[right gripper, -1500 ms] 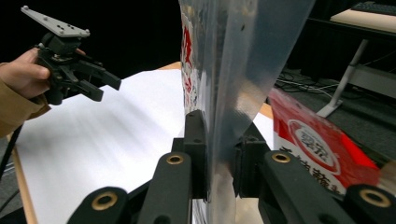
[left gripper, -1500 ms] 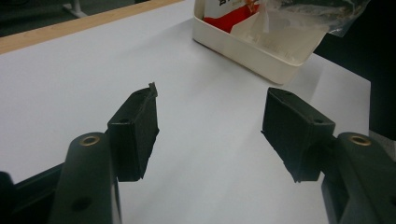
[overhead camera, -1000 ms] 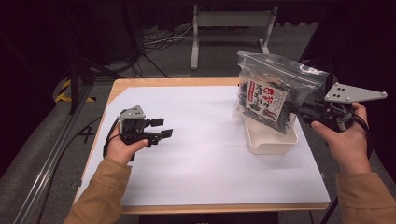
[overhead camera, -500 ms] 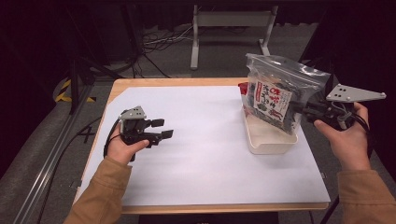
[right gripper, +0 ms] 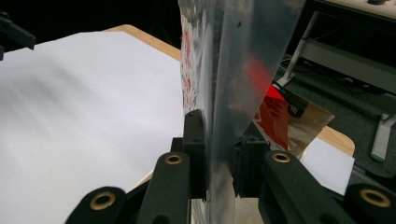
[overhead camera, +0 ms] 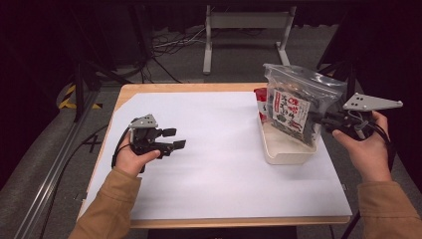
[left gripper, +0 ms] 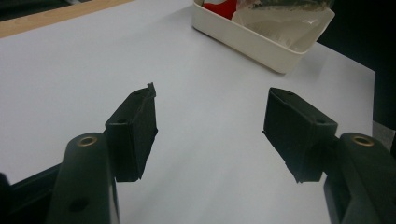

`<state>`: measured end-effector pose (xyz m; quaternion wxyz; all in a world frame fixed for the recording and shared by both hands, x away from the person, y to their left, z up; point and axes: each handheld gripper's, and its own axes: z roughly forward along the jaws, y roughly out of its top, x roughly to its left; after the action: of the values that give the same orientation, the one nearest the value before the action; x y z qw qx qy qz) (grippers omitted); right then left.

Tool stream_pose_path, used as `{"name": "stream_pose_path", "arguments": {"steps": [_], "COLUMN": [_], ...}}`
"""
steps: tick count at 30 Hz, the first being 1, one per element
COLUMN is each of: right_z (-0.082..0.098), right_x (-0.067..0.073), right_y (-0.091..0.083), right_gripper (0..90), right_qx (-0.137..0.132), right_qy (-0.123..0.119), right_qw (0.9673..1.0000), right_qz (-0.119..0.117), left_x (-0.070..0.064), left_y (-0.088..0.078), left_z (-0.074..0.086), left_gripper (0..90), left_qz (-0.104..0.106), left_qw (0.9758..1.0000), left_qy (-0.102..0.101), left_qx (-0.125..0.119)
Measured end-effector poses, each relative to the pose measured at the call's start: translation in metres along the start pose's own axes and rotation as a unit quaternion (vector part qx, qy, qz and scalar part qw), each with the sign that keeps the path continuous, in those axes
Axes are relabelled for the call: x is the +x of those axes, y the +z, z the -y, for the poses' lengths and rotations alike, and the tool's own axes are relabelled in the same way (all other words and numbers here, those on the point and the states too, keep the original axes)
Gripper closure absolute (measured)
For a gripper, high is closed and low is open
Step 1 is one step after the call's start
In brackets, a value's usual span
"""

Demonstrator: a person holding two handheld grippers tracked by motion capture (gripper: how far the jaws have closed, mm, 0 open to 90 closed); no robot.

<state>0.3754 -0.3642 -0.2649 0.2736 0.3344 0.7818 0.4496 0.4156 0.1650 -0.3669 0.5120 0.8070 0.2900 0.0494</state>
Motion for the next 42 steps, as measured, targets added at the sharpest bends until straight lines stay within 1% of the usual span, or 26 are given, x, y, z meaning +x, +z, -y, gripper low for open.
{"name": "stream_pose_path", "arguments": {"steps": [3, 4, 8, 11, 13, 16, 21, 23, 24, 25, 29, 34, 35, 38, 42], "right_z": [0.001, 0.002, 0.005, 0.009, 0.013, 0.016, 0.022, 0.025, 0.027, 0.029, 0.034, 0.041, 0.043, 0.046, 0.055], "right_x": [0.000, 0.000, 0.002, 0.002, 0.001, 0.000, 0.000, -0.001, -0.001, -0.002, -0.003, -0.005, -0.005, -0.004, -0.004], "right_y": [0.002, 0.003, 0.007, 0.010, 0.013, 0.015, 0.019, 0.020, 0.021, 0.023, 0.029, 0.034, 0.035, 0.037, 0.036], "right_gripper": [78.2, 78.2, 78.2, 78.1, 78.1, 78.0, 77.9, 77.9, 77.9, 77.9, 77.9, 77.9, 78.0, 78.0, 77.9], "right_qx": [0.004, 0.006, 0.012, 0.013, 0.017, 0.019, 0.027, 0.029, 0.034, 0.036, 0.043, 0.043, 0.042, 0.042, 0.030], "right_qy": [-0.001, -0.001, -0.003, -0.001, 0.005, 0.010, 0.015, 0.021, 0.026, 0.025, 0.035, 0.045, 0.046, 0.048, 0.055], "right_qw": [1.0000, 1.0000, 0.9999, 0.9999, 0.9998, 0.9998, 0.9995, 0.9993, 0.9991, 0.9990, 0.9984, 0.9980, 0.9980, 0.9979, 0.9980], "right_qz": [0.001, 0.001, -0.002, -0.002, -0.003, -0.006, -0.008, -0.008, -0.008, -0.009, -0.008, -0.010, -0.009, -0.008, -0.008], "left_x": [0.000, 0.001, 0.001, 0.001, 0.001, 0.001, 0.001, 0.001, 0.001, 0.001, 0.001, 0.001, 0.001, 0.000, -0.001], "left_y": [-0.001, -0.001, -0.001, 0.000, 0.000, 0.000, 0.000, 0.000, 0.001, 0.001, 0.001, 0.002, 0.002, 0.003, 0.003], "left_z": [0.000, 0.000, 0.000, 0.000, 0.000, 0.000, 0.000, 0.001, 0.001, 0.001, 0.001, 0.001, 0.001, 0.001, 0.001], "left_gripper": [35.0, 35.0, 34.6, 34.5, 34.4, 34.3, 34.2, 34.2, 34.1, 34.2, 34.1, 34.1, 34.0, 34.0, 34.0], "left_qz": [-0.001, -0.001, -0.002, 0.001, 0.001, 0.001, 0.001, 0.000, 0.000, 0.002, 0.001, 0.002, 0.001, 0.002, 0.003], "left_qw": [1.0000, 1.0000, 1.0000, 1.0000, 1.0000, 1.0000, 1.0000, 1.0000, 1.0000, 1.0000, 1.0000, 1.0000, 1.0000, 1.0000, 0.9999], "left_qy": [-0.003, 0.000, 0.002, -0.002, -0.003, 0.000, 0.000, -0.002, -0.005, -0.006, -0.006, -0.003, -0.006, -0.004, -0.005], "left_qx": [0.001, 0.001, 0.001, 0.001, 0.002, 0.003, 0.003, 0.005, 0.004, 0.005, 0.005, 0.007, 0.008, 0.008, 0.010]}}
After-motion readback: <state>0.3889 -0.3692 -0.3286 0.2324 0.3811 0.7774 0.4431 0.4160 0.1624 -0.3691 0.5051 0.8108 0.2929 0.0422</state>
